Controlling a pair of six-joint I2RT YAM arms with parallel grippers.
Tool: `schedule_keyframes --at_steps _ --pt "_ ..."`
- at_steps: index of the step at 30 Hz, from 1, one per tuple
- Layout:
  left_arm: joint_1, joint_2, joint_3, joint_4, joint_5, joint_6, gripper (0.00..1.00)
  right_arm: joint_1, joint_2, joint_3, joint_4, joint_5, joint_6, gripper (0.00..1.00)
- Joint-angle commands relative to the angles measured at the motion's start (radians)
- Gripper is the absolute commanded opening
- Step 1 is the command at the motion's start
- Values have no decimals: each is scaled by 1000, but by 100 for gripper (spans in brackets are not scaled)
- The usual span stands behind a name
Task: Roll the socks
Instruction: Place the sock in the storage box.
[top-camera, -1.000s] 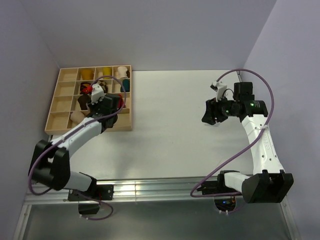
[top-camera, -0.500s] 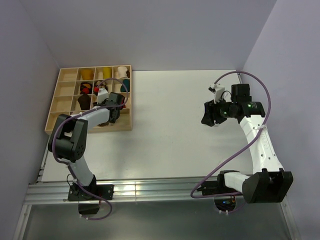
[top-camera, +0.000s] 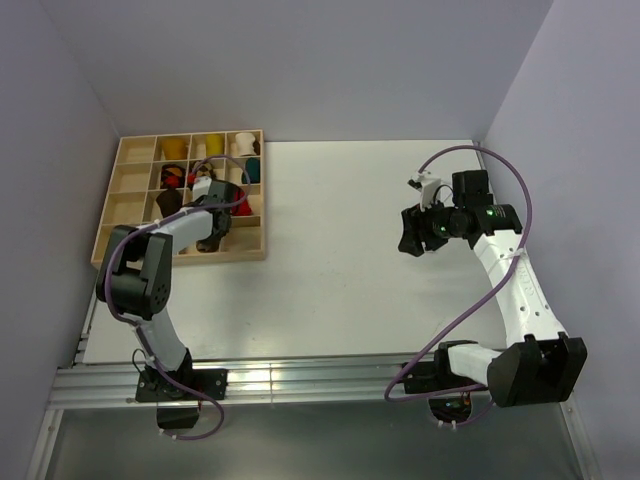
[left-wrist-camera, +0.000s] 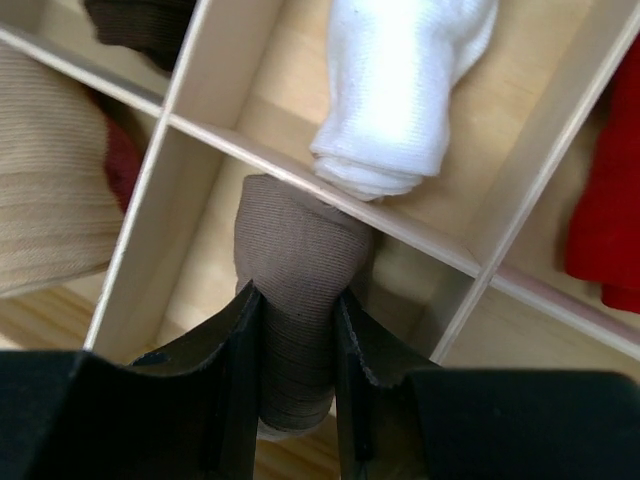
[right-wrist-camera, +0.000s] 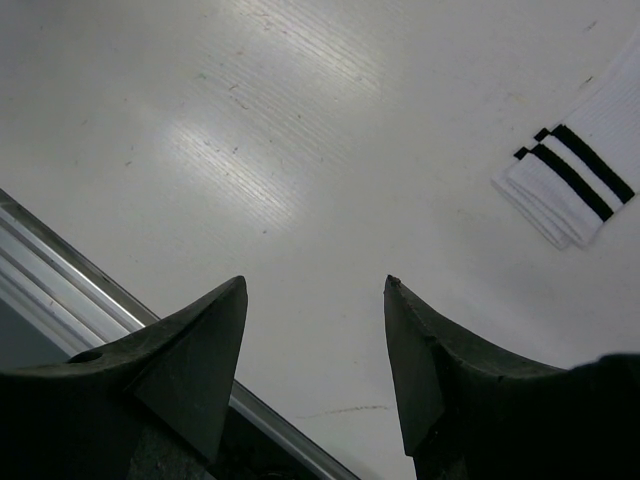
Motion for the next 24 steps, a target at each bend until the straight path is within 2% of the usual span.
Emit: schedule_keyframes --at_steps 1,6,10,16,18,19,24 --pt "-2 -29 -45 51 303 -9 0 8 -6 -10 44 22 11 64" --pt "21 -61 -101 69 337 -34 0 19 -9 -15 47 23 14 64" --pt "53 -73 -173 135 455 -49 6 30 -7 -16 49 26 17 64" --pt "85 -99 -243 218 515 -71 21 36 -7 -27 55 36 20 64" --pt "85 -122 -256 226 503 -68 29 38 -6 -29 58 42 20 64" --pt "85 -133 -259 227 497 -63 37 39 -4 -29 58 45 20 64" --pt "85 -217 -300 252 454 -43 51 50 0 -27 63 51 27 64"
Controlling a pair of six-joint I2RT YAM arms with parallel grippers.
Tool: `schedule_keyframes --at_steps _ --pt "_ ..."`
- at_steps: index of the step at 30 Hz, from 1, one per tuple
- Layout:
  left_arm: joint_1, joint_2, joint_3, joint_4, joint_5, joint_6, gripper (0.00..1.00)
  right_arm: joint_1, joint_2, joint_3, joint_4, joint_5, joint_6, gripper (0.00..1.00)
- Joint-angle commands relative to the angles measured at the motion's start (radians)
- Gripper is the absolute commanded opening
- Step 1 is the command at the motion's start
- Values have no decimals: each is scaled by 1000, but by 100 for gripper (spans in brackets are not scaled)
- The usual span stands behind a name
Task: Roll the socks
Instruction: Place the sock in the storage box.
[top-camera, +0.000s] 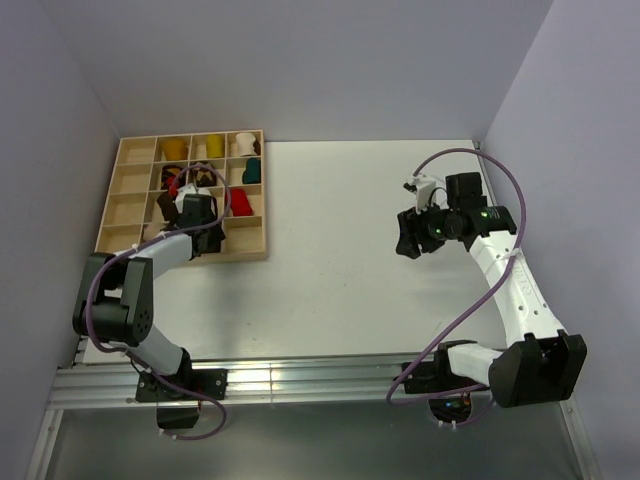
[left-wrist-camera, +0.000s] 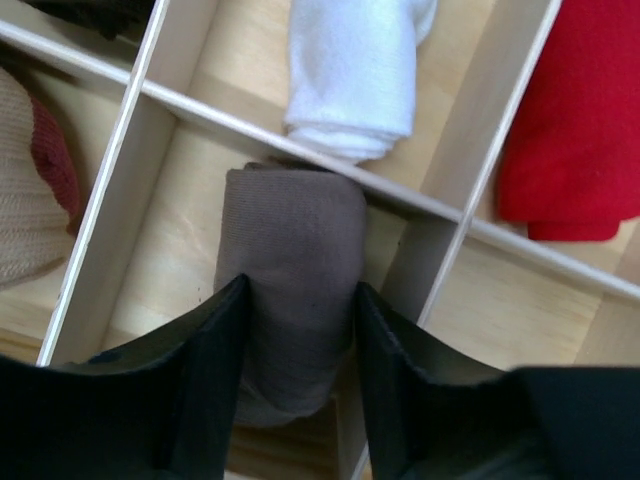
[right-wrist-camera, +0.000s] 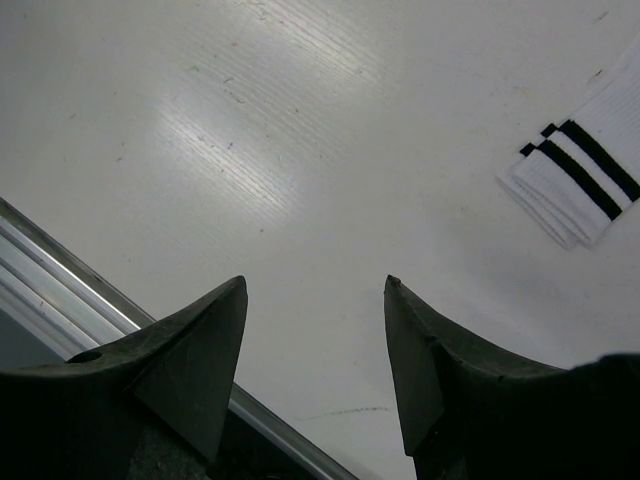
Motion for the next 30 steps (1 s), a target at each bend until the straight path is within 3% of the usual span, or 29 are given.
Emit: schedule_keyframes --at_steps 1,18,25,30 --pt "-24 -40 -47 -39 121 -42 52 14 0 2 37 16 12 64" --pt "-24 -198 -21 -78 8 -48 60 27 32 3 48 63 14 65" --pt "-24 -284 -24 -70 0 -56 61 26 50 0 79 226 -66 65" --pt "-39 -331 -28 -33 39 -71 62 11 177 40 137 333 -121 67"
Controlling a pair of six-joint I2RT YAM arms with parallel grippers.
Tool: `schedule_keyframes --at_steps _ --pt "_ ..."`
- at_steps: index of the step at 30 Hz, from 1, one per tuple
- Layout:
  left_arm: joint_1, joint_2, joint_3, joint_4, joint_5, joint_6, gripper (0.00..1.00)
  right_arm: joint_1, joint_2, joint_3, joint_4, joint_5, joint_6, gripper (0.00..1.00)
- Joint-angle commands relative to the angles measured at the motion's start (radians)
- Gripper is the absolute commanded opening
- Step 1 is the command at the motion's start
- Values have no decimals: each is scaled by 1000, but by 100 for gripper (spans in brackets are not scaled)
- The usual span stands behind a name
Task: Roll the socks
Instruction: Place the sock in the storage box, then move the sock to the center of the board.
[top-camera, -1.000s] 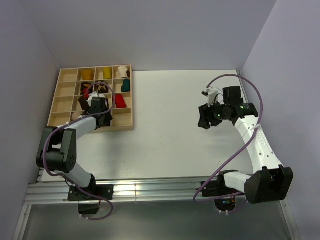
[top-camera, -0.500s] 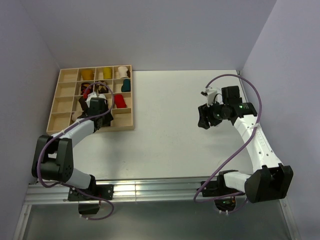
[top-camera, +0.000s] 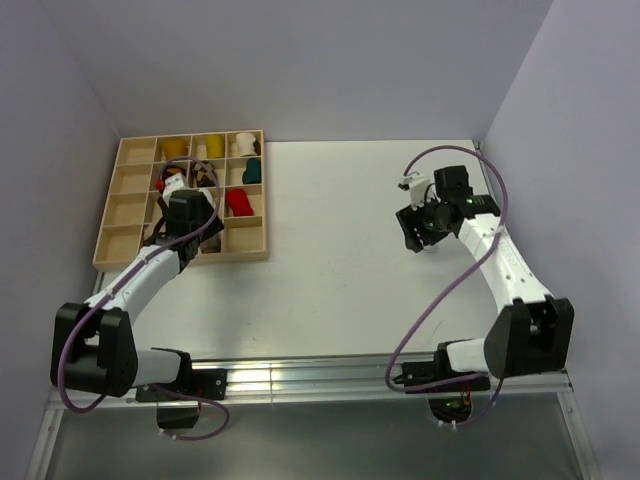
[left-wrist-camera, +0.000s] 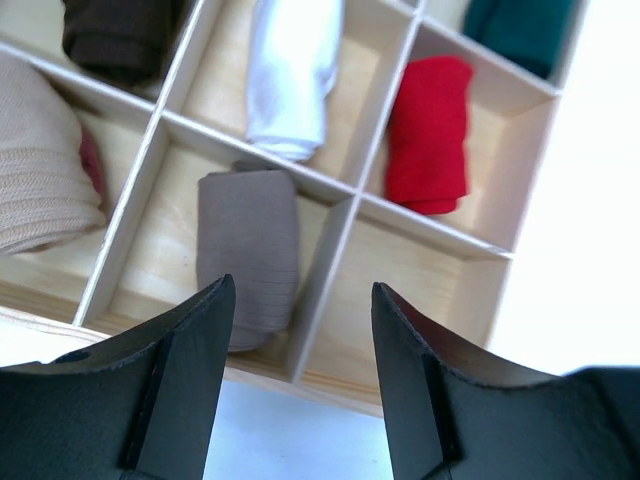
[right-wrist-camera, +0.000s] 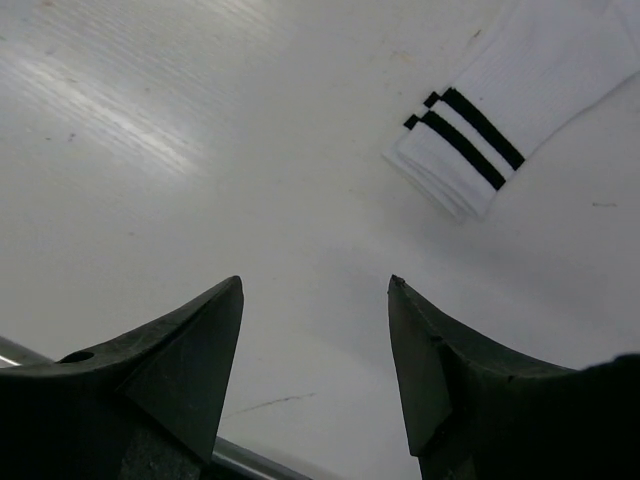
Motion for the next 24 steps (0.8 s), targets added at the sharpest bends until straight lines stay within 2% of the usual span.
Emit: schedule_keyframes --at_steps 1,6,9,13,15,19,20,24 --pt "-25 -45 14 53 19 -19 62 -26 126 53 79 94 -71 67" --pt "-91 -42 68 61 30 -24 62 -77 341 232 112 106 -56 66" --pt "-151 -28 100 58 18 -23 62 -83 509 366 104 194 -32 63" --pt "-224 -10 138 24 -15 -16 61 -110 703 524 43 247 20 57" --pt "-255 -22 134 24 -18 -19 61 -114 747 581 12 259 40 53" --pt "-280 -40 128 23 -2 -23 61 -112 821 612 -20 277 57 45" --pt "-286 -43 131 23 1 -23 61 -114 829 609 -20 306 57 39" --pt "-304 -43 146 14 5 -6 61 -98 847 545 -45 317 9 35"
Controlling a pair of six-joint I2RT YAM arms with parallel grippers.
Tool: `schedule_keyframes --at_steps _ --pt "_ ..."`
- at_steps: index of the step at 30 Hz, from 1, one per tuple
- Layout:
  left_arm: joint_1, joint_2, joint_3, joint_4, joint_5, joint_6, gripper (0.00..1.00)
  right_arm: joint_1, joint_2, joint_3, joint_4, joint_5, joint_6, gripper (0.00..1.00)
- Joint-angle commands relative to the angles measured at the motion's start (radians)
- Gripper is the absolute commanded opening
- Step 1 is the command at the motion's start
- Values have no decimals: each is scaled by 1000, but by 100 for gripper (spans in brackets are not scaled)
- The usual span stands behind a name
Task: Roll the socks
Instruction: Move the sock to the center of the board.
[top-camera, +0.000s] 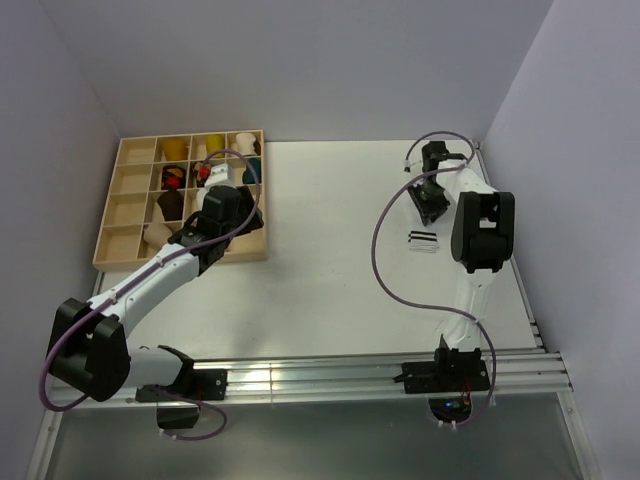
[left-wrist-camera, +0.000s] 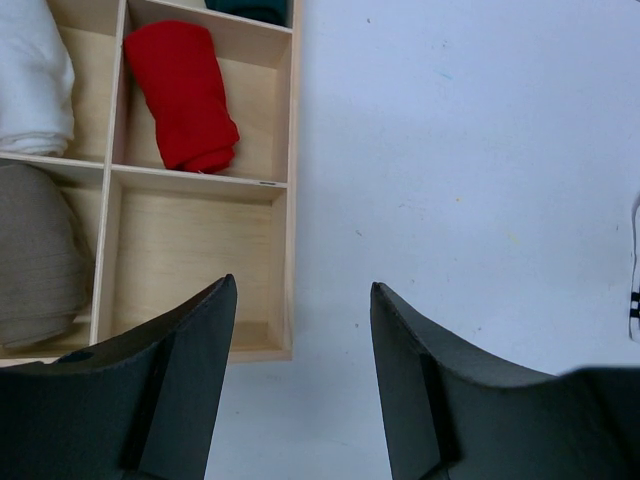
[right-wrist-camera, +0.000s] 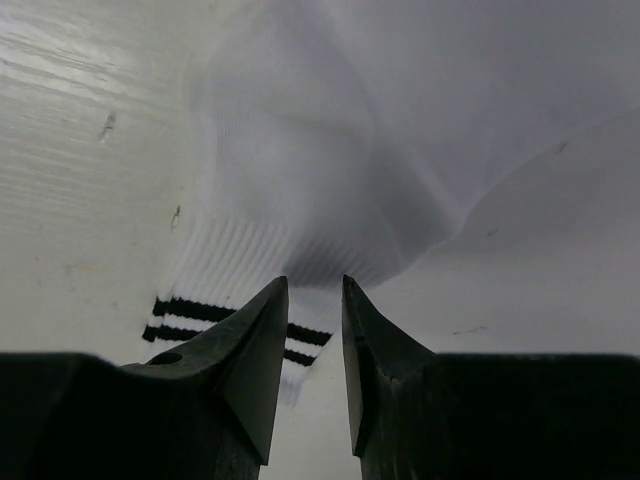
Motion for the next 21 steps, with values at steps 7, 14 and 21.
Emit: schedule_keyframes --at_steps 7,14,21 --pt "-32 -28 43 25 17 21 60 144 -39 -178 -32 15 -33 34" --pt "-43 -54 31 17 17 24 60 267 -55 -175 -98 -204 33 34" --pt "-50 -54 20 28 19 16 59 338 -44 -144 -80 -395 166 36"
